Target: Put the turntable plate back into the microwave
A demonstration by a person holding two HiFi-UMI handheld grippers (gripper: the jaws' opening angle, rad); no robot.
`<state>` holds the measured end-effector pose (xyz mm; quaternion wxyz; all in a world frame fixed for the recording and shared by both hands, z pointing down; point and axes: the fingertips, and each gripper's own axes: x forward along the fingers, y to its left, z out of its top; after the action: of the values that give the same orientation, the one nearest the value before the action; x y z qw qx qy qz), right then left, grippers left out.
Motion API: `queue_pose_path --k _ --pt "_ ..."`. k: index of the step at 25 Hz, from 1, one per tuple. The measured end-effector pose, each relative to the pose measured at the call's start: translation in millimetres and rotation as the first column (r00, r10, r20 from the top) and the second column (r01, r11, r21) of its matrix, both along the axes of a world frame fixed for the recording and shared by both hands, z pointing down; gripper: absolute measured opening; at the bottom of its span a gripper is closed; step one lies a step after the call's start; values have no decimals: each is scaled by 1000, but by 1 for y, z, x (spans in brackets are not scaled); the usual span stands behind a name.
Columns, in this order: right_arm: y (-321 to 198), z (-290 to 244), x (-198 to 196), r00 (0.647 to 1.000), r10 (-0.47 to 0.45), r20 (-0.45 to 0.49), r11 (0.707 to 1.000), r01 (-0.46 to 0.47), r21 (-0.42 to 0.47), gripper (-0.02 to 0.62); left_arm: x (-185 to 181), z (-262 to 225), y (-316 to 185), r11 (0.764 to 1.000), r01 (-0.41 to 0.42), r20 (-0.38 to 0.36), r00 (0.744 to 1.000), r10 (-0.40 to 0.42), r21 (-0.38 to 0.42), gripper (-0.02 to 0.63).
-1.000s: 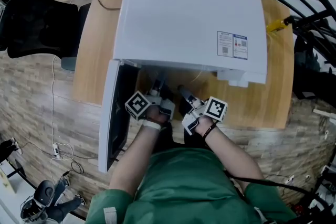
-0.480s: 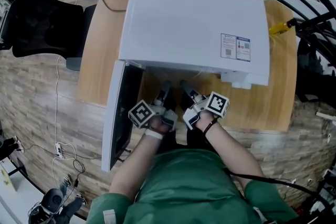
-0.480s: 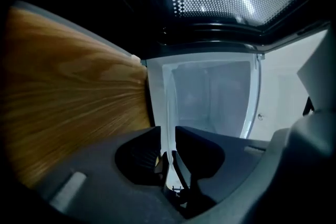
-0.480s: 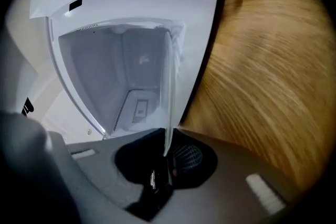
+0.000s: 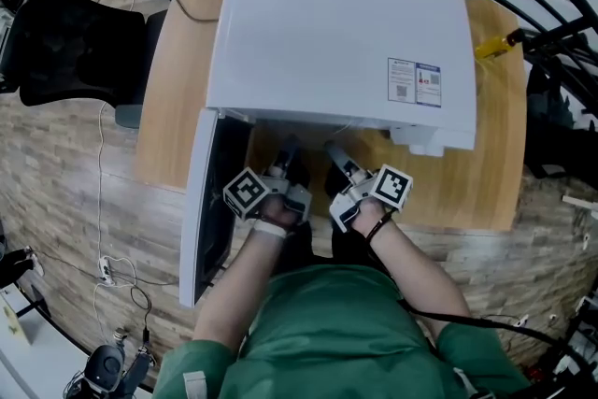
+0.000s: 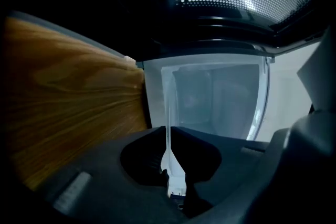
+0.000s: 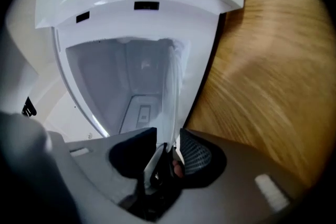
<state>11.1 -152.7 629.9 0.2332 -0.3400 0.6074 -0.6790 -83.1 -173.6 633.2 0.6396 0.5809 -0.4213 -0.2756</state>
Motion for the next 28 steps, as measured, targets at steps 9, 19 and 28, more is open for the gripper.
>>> queue_pose_path --k 9,19,28 --pt "-7 7 30 996 79 -34 996 -80 -26 26 -1 -3 -6 1000 -9 5 1000 9 6 38" --pt "-29 11 39 991 131 -41 990 -133 -53 25 11 -12 -2 999 -26 -28 999 27 36 58" --pt "-25 8 35 980 85 -182 996 -88 -9 58 7 -3 -12 1000 -27 33 999 26 12 11"
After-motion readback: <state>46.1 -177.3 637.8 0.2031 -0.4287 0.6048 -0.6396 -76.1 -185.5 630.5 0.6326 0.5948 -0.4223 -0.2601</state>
